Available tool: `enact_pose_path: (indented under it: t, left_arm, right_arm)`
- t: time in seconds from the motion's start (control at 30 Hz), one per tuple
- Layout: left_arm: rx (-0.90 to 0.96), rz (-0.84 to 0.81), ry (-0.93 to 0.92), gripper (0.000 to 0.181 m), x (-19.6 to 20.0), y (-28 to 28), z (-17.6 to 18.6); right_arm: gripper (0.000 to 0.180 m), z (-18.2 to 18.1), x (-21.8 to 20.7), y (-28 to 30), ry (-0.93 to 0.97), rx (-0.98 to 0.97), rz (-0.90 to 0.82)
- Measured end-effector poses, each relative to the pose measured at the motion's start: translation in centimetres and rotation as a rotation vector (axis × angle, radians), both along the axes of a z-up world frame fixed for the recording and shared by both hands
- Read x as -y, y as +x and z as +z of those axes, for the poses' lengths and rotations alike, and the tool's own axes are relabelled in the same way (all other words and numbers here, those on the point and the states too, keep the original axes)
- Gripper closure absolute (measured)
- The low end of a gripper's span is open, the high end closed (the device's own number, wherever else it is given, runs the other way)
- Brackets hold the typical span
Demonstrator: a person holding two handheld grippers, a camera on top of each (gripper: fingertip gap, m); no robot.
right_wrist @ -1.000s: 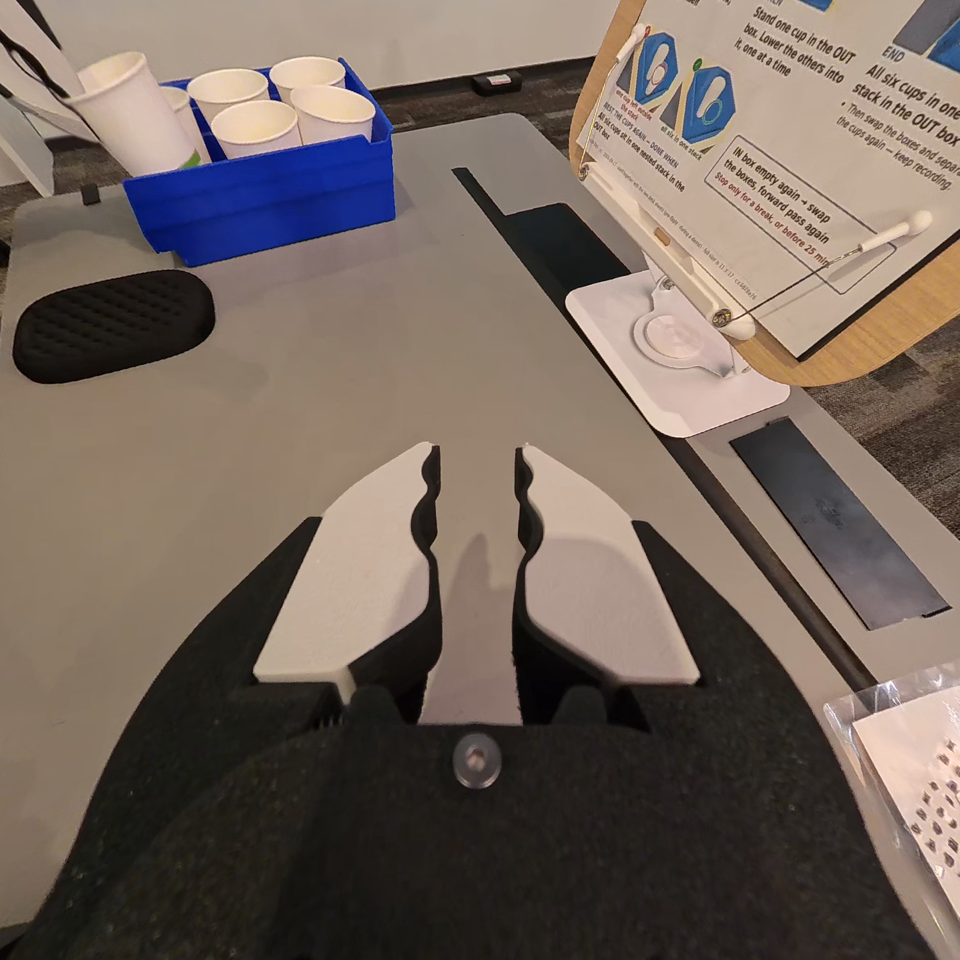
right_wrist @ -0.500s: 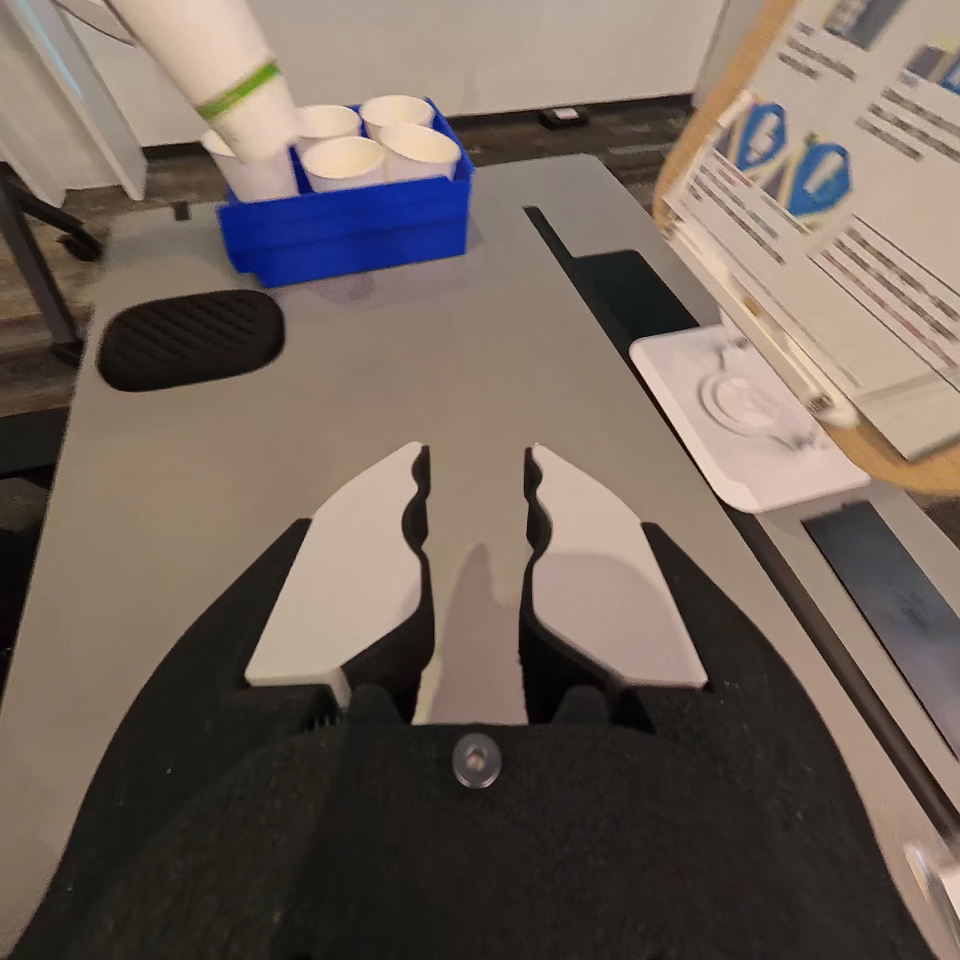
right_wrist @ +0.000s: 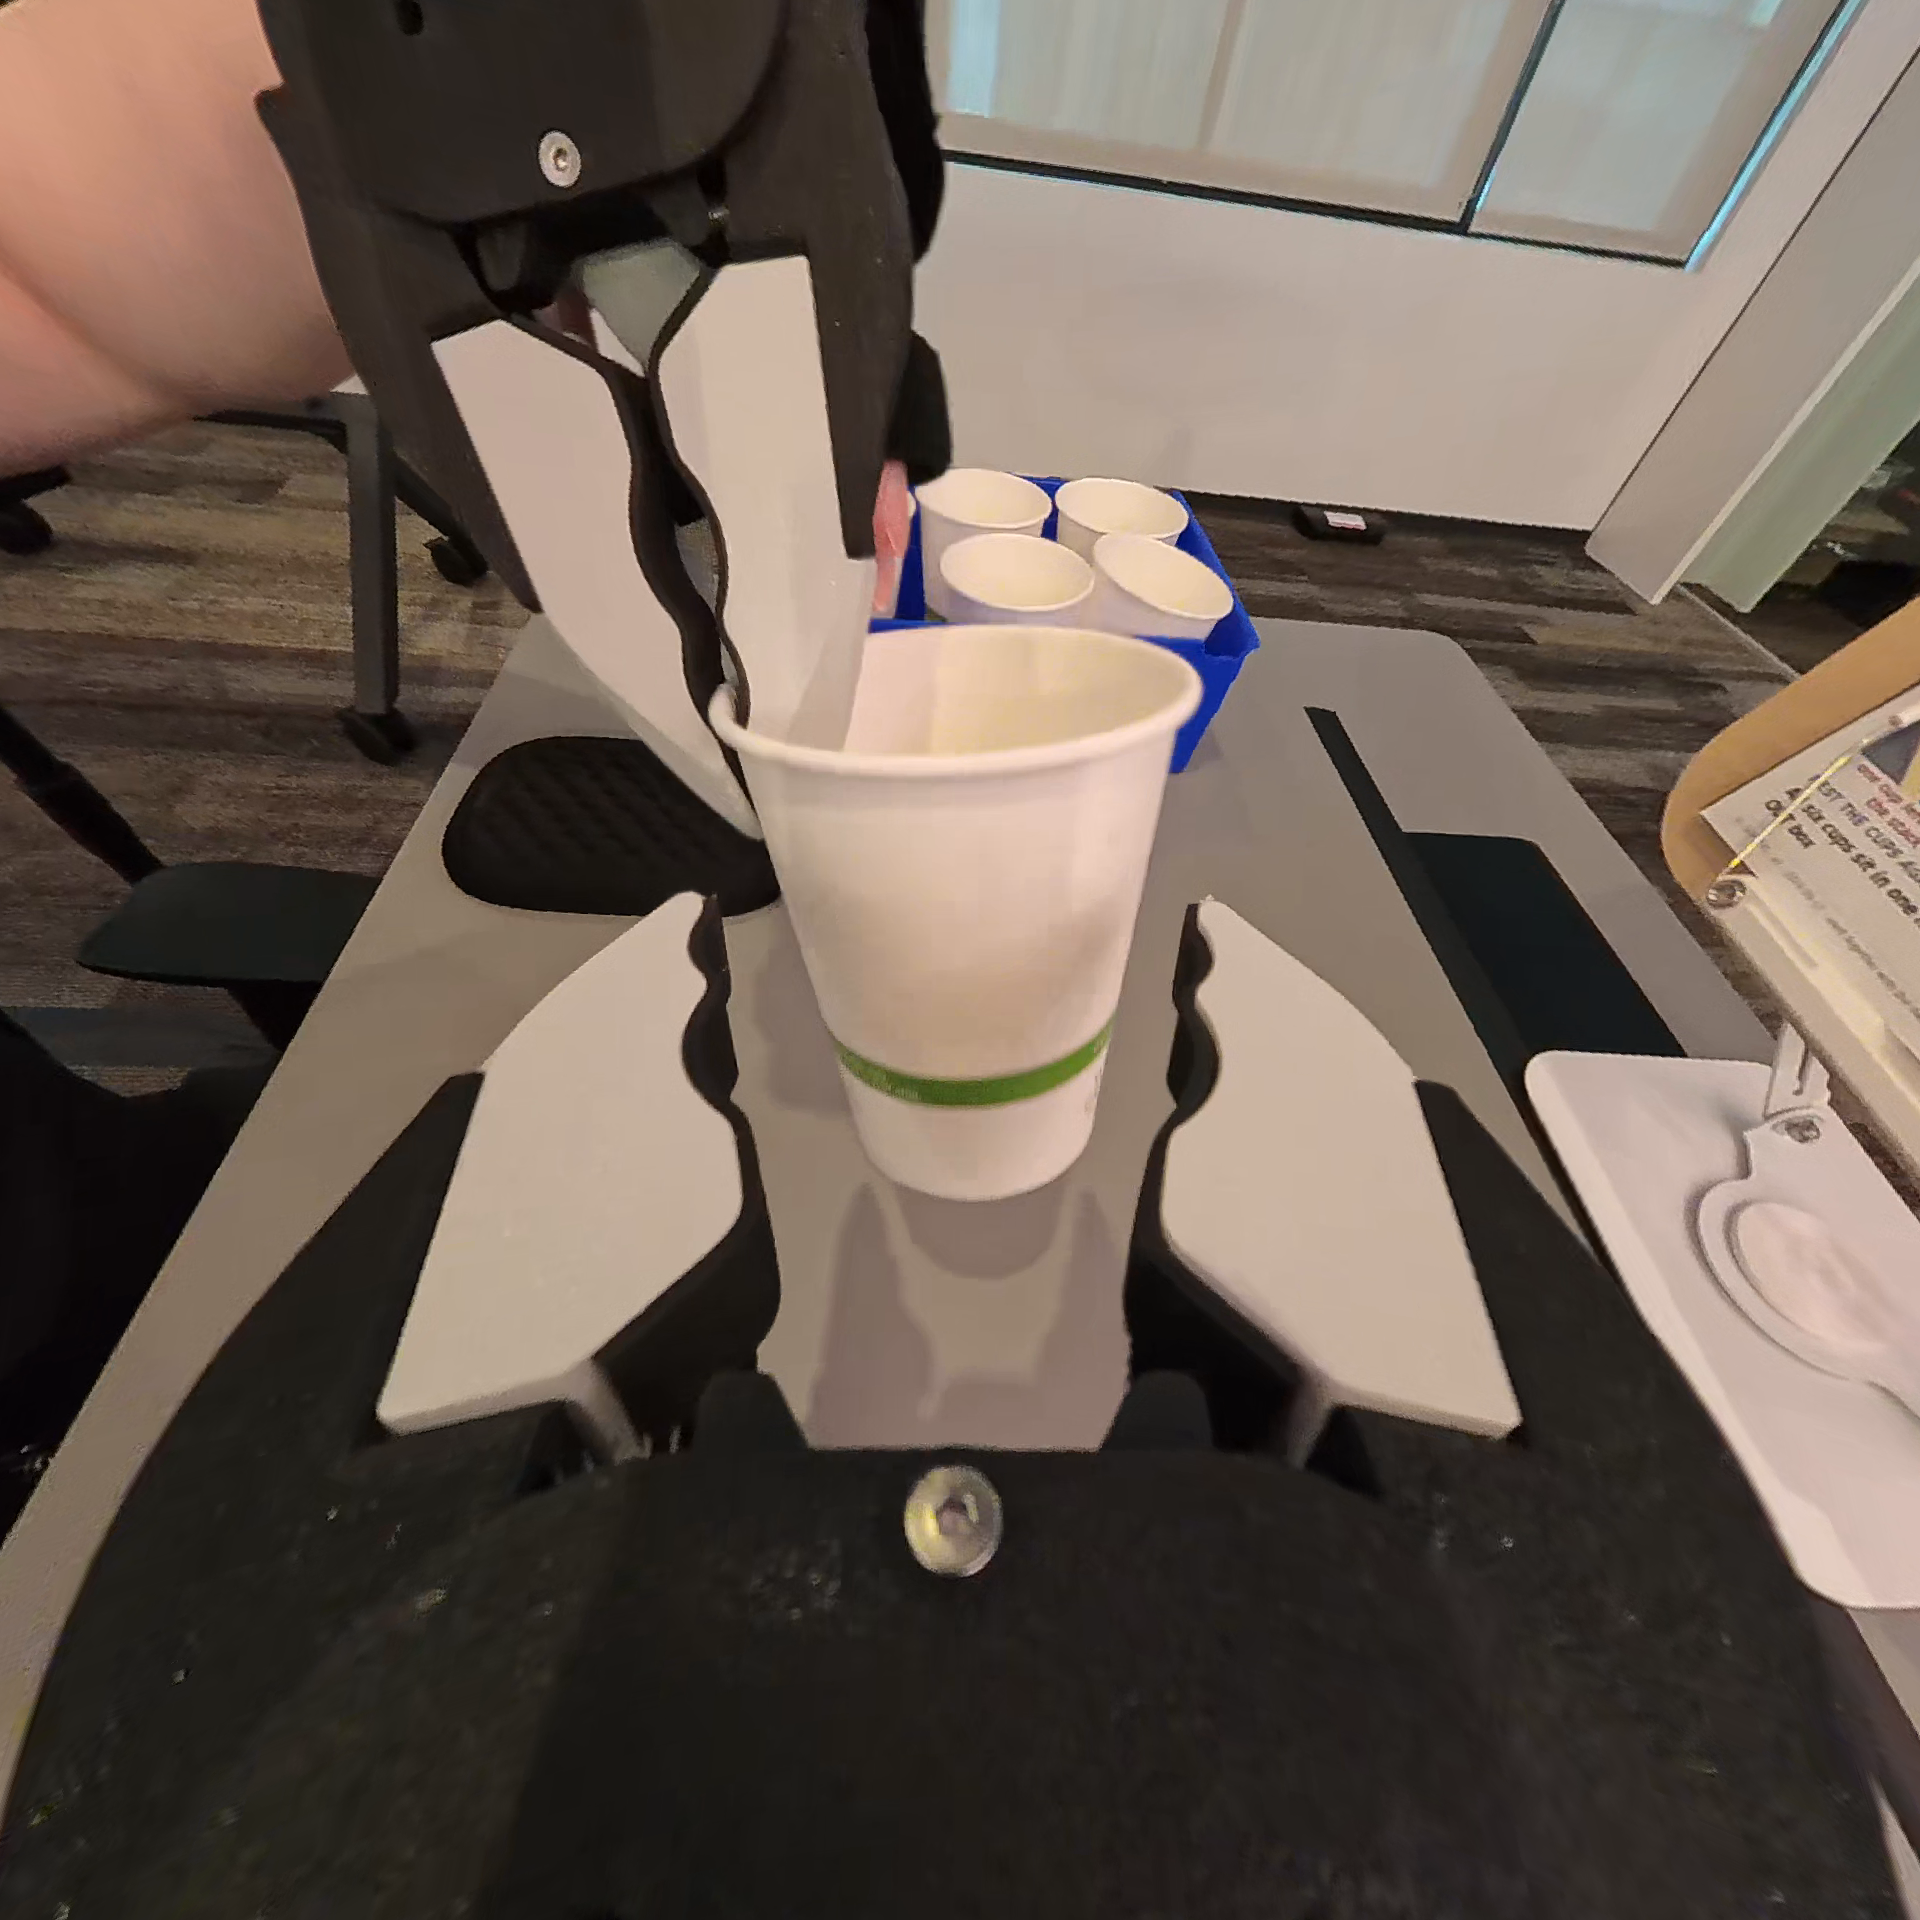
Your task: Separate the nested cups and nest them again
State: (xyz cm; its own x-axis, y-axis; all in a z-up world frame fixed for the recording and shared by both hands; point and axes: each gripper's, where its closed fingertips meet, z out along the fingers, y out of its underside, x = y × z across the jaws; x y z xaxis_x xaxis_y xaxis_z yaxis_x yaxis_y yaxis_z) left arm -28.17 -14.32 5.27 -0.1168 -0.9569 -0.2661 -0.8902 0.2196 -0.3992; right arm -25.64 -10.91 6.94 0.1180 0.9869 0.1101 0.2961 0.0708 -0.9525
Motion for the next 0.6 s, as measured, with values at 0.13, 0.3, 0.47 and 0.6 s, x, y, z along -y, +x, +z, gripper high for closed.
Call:
enact_pose_path:
  t: [0.13,0.3,0.47,0.6]
  left_arm:
    - [-0.002,-0.03,-0.023,0.181,0.3,1.2,-0.3]
    - [-0.016,-0.067,-0.034,0.181,0.9,2.1,-1.1]
    - [-0.04,-0.082,-0.033,0.181,1.1,2.1,-1.5]
    - [-0.046,-0.084,-0.041,0.181,1.4,2.1,-1.6]
  right_arm:
    - [0.094,-0.5,0.5,-0.6,0.041,-0.004,0.06]
    - [0.084,-1.9,0.4,-1.3,0.056,0.053,0.06]
    - [0.085,-2.4,0.5,-1.4,0.038,0.07,0.072]
    - [0.088,-2.4,0.8,-1.4,-0.017,0.061,0.095]
